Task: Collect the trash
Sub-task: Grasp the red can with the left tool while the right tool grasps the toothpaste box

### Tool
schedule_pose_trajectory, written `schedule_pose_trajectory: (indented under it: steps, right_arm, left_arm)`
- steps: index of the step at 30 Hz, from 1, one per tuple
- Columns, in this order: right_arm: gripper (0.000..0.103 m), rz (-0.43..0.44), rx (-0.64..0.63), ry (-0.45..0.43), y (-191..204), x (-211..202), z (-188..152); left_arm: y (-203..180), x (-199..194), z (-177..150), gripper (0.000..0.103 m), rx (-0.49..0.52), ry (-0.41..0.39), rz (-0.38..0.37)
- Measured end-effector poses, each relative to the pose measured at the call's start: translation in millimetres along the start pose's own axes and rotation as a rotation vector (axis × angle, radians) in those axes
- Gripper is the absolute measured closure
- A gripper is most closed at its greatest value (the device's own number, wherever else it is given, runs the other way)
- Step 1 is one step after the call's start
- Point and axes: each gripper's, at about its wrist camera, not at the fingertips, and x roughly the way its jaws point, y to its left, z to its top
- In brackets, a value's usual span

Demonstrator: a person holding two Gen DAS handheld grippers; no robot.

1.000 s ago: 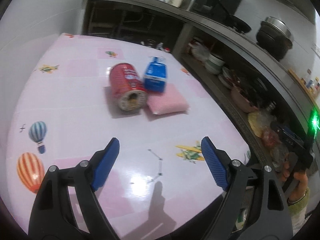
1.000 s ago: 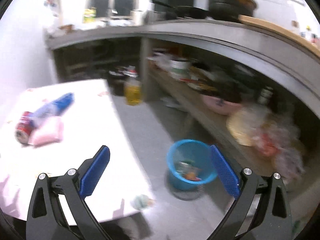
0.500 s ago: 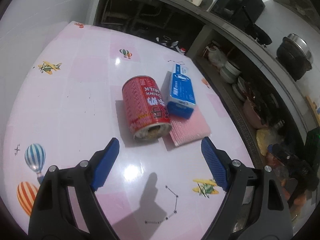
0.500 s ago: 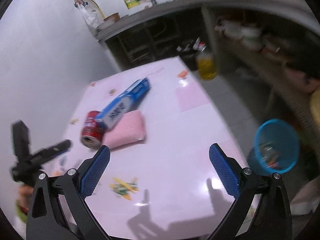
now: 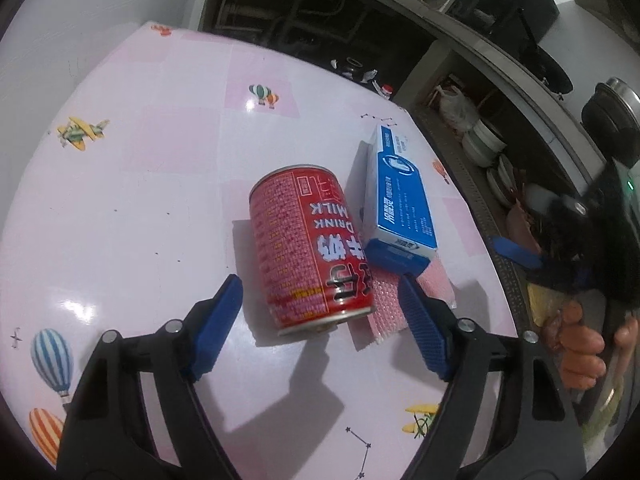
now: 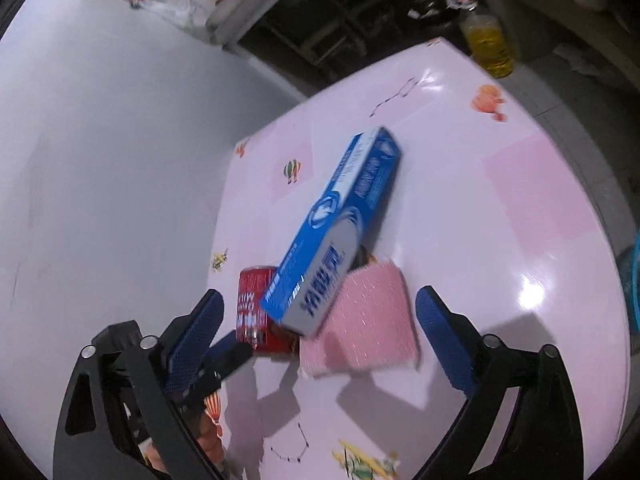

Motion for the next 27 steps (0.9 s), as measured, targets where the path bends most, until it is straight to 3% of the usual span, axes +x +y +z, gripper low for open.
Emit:
schedule_pose_trajectory:
  steps: [8,15,17,23,27]
  right_arm:
    - [0.027,-0.047,0.118,0.088,-19.3,61.8,44.0]
    - [0.047,0.030,0.218,0.173,-34.0,101.7,54.2]
    - [0.061,0.074,0.235,0.177,-33.9,105.9,53.3]
    - [0.066,0.088,0.219,0.159,-26.7,99.9,54.3]
    - [0.066,0.120,0.201,0.111,-26.6,72.3,54.8]
  left_arm:
    - [8.7,17.4,2.9,0.039,-0.061,0.051,-0.033]
    - [10.3,22.1,4.3,0.040,-0.080,0.057,-0.055]
    - [10.7,22.6,4.0,0.040,-0.084,0.056,-0.061]
    - [14.6,18.2,-0.7,0.040,-0.091,0.052,-0.069]
    - [17.9,11.8,-7.8,0.040,-0.084,0.058,-0.071]
